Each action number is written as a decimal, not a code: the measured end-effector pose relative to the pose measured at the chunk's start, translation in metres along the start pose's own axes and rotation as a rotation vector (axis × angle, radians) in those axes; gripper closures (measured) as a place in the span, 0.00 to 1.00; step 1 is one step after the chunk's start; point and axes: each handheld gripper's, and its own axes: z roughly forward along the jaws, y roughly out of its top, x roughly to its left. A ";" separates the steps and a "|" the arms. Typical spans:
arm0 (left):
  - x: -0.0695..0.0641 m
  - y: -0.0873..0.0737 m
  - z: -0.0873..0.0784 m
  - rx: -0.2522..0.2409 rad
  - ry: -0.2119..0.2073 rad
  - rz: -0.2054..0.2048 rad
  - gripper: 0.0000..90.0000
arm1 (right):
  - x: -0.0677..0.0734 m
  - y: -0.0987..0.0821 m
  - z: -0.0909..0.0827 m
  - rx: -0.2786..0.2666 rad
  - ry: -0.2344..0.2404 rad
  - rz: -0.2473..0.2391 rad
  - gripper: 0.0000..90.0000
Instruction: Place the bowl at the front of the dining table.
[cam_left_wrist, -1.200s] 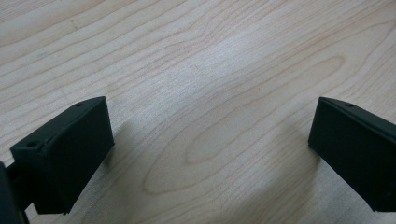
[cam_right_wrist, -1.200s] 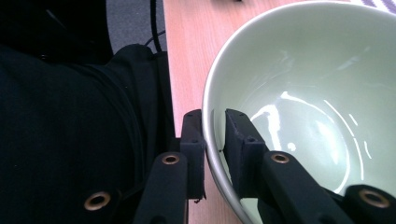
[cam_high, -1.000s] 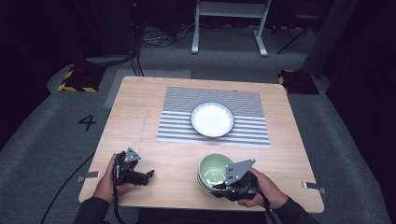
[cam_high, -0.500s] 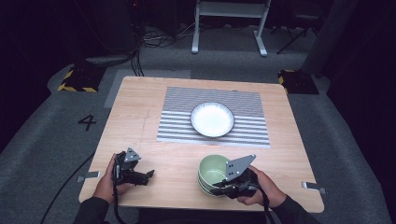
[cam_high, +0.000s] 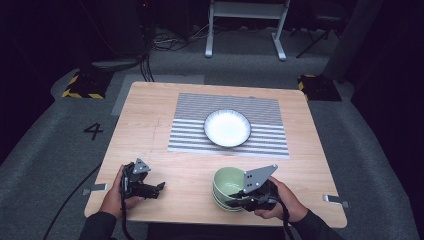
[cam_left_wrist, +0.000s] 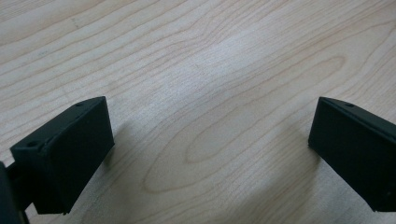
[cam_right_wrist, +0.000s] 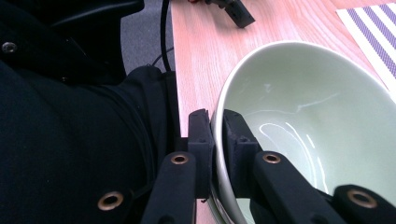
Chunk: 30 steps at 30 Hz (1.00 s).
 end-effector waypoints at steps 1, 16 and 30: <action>0.000 0.000 0.000 0.001 0.001 0.001 0.00 | 0.000 0.000 0.000 -0.005 0.003 0.004 0.92; 0.000 0.000 0.000 0.000 0.003 -0.002 0.00 | 0.002 0.000 -0.006 -0.082 -0.046 0.023 0.92; 0.000 0.000 0.000 0.000 0.003 -0.002 0.00 | -0.005 -0.001 -0.027 -0.217 -0.055 0.063 0.92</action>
